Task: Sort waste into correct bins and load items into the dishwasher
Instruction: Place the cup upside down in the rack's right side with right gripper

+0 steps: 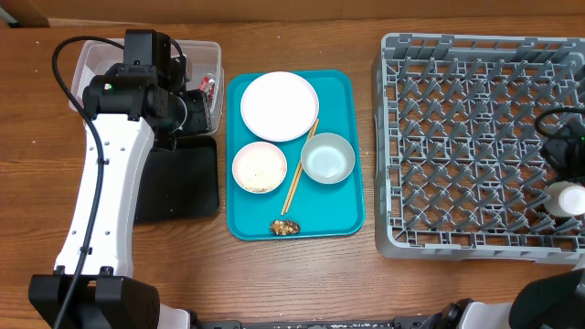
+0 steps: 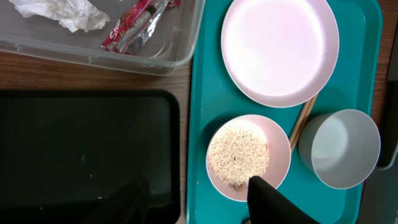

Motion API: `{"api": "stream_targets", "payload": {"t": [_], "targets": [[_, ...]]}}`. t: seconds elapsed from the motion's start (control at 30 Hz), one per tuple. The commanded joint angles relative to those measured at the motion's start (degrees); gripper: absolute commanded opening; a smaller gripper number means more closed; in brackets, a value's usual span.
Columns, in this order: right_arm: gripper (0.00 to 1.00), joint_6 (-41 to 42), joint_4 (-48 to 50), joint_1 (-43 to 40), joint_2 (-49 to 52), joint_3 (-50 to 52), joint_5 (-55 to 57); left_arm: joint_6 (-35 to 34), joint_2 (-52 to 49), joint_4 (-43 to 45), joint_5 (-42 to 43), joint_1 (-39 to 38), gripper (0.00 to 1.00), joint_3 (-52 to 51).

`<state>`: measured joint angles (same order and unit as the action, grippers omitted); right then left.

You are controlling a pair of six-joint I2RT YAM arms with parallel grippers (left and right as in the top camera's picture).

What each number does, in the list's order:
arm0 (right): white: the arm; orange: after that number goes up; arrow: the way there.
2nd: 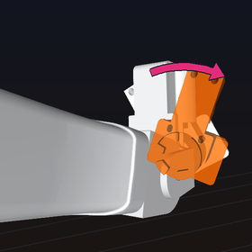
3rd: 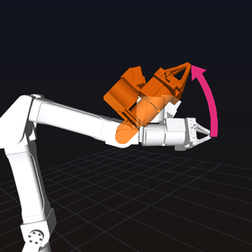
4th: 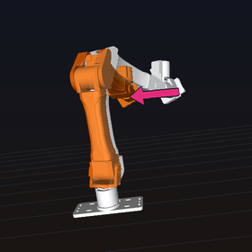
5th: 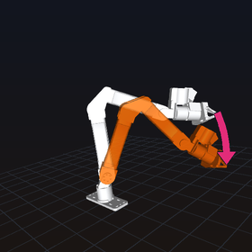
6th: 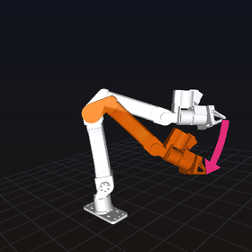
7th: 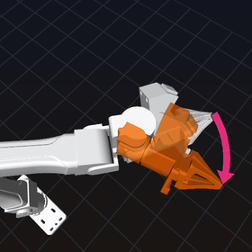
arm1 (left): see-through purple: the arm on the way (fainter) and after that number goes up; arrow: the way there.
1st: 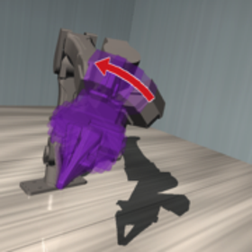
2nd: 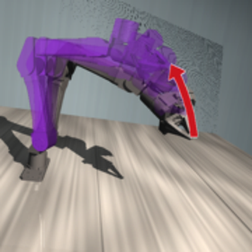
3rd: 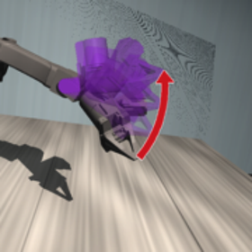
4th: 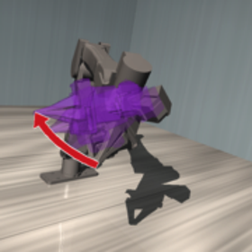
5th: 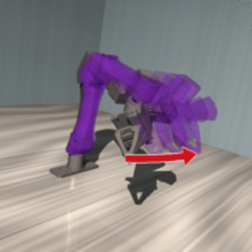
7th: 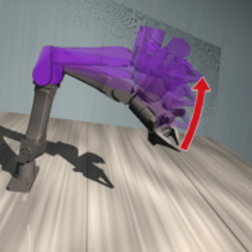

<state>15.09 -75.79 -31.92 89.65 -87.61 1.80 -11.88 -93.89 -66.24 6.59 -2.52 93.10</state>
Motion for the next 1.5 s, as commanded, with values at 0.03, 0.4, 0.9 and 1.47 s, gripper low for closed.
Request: {"api": "stream_targets", "payload": {"t": [0.03, 0.4, 0.9, 1.47], "targets": [[0.04, 1.68, 2.32, -4.28, 0.07, 3.43, 3.52, 0.07, 0.79, 0.0, -0.59, -0.15, 0.53, 0.76], [0.04, 2.16, 7.89, -11.02, 0.48, 7.13, 3.1, 0.04, 0.79, 0.02, -0.59, -0.15, 0.54, 0.76], [0.04, 2.75, 12.37, -11.02, 8.02, 7.21, 3.34, 0.04, 0.79, -0.17, -0.59, -0.15, 0.54, 0.76], [0.37, 2.75, 8.66, -10.91, 11.89, -1.49, 3.1, 0.04, 0.79, -1.03, -0.59, -0.15, 0.54, 0.76]]}}
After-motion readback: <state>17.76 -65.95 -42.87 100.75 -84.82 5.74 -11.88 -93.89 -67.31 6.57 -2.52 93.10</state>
